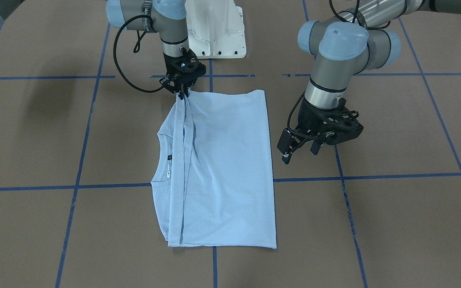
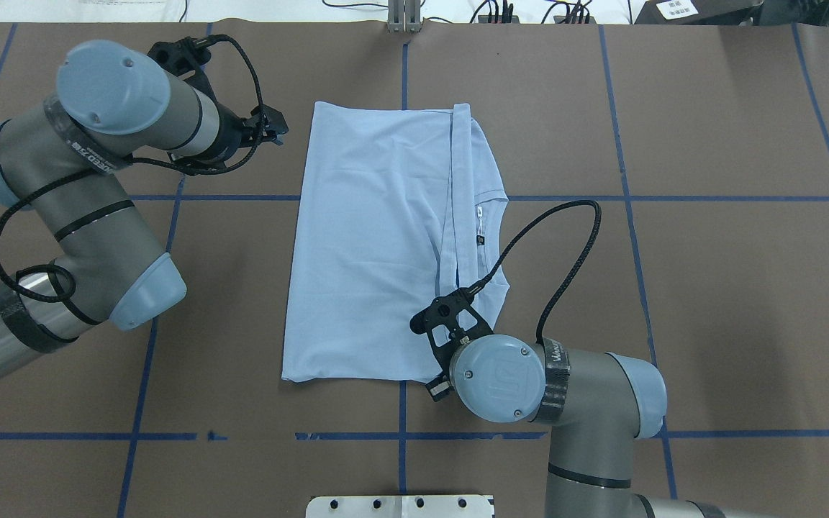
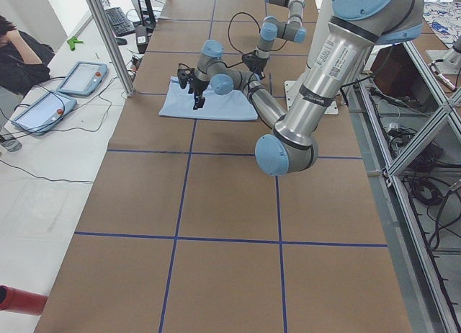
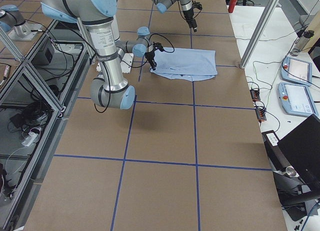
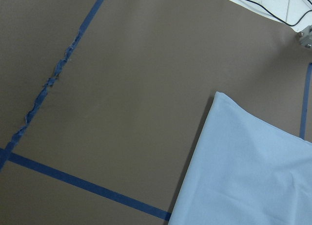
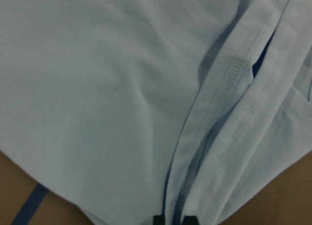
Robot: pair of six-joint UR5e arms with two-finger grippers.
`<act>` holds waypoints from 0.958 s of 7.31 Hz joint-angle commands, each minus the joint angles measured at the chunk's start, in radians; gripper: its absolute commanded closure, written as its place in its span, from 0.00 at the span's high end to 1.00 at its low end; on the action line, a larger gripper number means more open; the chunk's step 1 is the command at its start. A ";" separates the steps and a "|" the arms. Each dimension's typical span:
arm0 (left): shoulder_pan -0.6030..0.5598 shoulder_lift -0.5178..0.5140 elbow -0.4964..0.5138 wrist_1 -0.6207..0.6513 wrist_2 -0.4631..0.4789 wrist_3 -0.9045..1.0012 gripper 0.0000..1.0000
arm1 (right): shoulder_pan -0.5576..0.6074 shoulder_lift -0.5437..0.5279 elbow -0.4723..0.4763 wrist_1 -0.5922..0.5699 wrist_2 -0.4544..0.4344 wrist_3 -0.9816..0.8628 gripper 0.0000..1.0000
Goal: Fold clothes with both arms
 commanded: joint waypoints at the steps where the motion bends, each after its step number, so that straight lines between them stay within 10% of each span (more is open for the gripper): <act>1: 0.002 -0.002 0.000 0.000 0.002 -0.003 1.00 | 0.003 0.000 0.001 0.001 0.000 0.000 0.10; 7: 0.003 0.002 0.003 -0.025 0.003 -0.018 1.00 | 0.104 -0.031 0.020 0.002 0.171 0.018 0.00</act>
